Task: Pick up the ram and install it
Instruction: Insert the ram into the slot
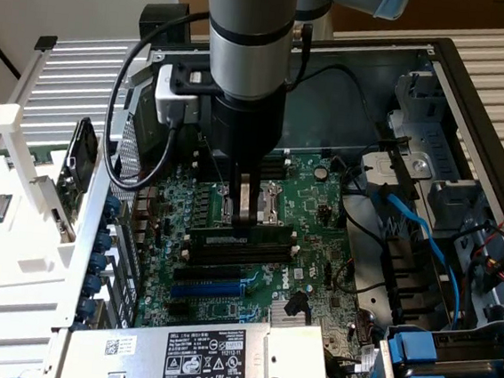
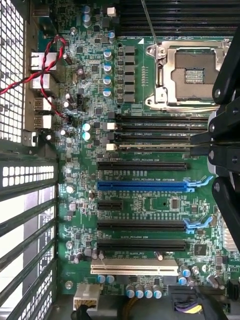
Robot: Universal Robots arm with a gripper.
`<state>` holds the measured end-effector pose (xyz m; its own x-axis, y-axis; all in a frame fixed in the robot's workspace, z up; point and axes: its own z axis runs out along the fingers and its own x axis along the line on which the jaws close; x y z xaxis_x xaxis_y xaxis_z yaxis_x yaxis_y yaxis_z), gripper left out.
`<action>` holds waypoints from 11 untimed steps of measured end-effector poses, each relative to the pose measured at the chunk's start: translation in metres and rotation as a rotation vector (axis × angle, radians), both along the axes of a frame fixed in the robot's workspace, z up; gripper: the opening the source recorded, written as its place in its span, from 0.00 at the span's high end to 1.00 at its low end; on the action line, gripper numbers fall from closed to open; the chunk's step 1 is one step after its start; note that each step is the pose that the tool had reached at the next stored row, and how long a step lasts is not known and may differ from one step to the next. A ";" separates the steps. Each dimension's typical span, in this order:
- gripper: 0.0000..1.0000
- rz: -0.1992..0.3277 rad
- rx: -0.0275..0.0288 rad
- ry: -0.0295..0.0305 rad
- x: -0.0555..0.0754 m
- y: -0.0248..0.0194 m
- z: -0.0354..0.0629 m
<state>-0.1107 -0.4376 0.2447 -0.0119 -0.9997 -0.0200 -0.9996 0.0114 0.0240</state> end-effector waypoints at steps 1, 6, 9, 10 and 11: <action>0.88 0.000 0.0000 0.0000 0.000 0.0000 -0.0007; 0.88 0.000 -0.0004 0.0002 0.000 0.0000 -0.0024; 0.88 0.000 0.0000 -0.0012 0.000 0.0000 -0.0032; 0.88 0.000 -0.0001 -0.0021 0.000 0.0000 -0.0033; 0.88 0.000 -0.0001 -0.0089 -0.001 0.0000 -0.0033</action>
